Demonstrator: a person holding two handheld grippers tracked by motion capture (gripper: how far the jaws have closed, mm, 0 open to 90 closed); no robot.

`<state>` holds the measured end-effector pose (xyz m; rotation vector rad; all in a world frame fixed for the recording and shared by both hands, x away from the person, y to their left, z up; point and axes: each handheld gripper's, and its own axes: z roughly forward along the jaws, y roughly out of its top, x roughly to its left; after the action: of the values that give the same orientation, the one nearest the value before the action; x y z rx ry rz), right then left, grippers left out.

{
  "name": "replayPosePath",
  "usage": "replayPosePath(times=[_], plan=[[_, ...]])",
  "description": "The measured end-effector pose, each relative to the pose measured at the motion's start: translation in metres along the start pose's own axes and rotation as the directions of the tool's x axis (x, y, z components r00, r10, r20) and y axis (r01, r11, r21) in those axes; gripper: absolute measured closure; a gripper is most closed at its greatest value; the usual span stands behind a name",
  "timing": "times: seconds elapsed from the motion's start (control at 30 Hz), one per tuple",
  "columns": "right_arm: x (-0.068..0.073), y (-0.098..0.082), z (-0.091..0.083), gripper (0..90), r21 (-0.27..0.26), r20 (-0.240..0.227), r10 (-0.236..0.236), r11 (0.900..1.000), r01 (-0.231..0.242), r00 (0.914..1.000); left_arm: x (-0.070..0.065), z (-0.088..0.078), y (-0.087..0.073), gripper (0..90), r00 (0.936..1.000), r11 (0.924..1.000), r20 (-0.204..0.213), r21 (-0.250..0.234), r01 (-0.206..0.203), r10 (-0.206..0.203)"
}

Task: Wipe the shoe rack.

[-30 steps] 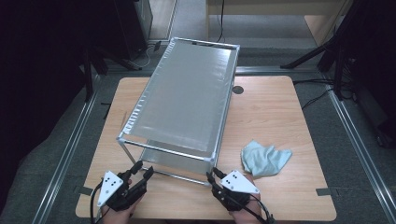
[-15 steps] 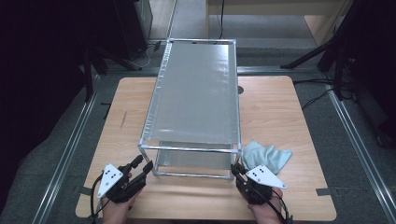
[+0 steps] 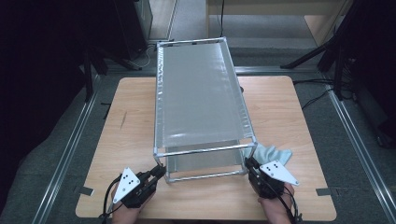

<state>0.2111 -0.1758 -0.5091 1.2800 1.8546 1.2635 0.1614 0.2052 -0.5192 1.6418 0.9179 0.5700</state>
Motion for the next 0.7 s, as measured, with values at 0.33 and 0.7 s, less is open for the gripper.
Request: replayPosePath(times=[0.33, 0.7], plan=[[-0.017, 0.01, 0.016, 63.7, 0.034, 0.008, 0.01, 0.999, -0.011, 0.9999, -0.018, -0.001, -0.005, 80.9, 0.9999, 0.9998, 0.013, -0.018, -0.004, 0.004], [-0.069, 0.012, -0.014, 50.3, 0.059, 0.081, 0.094, 0.993, -0.099, 0.9922, -0.019, 0.002, -0.005, 80.8, 0.9997, 0.9998, 0.025, -0.018, -0.005, 0.006]])
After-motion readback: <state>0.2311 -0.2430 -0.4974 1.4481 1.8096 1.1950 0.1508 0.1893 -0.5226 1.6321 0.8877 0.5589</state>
